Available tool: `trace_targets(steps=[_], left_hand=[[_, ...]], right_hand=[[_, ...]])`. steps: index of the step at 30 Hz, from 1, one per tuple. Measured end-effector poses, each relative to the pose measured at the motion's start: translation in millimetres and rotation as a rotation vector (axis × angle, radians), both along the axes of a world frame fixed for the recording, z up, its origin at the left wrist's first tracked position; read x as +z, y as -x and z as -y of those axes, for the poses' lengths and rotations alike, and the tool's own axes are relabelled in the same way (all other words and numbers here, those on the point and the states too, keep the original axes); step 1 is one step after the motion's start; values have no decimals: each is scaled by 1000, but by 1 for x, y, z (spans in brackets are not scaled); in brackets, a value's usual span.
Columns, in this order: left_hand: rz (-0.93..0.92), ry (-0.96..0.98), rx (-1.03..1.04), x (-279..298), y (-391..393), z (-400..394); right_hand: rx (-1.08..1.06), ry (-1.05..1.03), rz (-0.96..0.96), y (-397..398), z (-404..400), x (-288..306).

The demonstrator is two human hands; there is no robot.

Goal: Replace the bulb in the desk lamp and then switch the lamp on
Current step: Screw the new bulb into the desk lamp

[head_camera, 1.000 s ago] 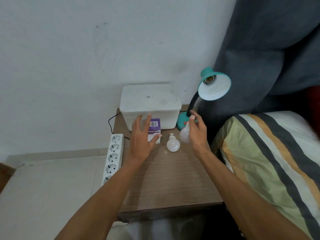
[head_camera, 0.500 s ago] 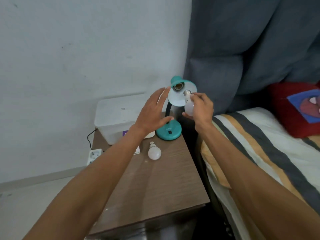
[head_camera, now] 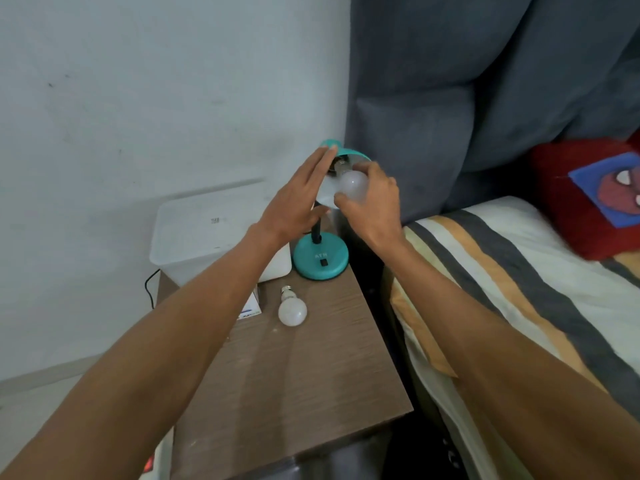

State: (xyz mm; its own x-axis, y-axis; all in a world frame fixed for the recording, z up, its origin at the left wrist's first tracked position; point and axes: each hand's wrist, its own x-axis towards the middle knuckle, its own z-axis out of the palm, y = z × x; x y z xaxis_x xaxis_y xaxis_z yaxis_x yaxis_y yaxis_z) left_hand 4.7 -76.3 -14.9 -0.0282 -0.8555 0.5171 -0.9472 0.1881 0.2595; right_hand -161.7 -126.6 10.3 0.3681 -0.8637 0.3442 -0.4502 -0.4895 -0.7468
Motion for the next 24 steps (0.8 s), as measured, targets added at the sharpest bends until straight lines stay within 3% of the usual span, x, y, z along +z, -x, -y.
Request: trace_targets(steps=[13,18,24], left_hand=[[-1,-21,-26,6,1,-7],[-17,-13,-24,4,-1,-8],[-30,-19,-10,5,-1,-7]], right_hand=[[-88,293,-44,-15,-8,-14],[-60,369,-197,-15,-9,-22],[-99,184,-17,-17,-13,-12]])
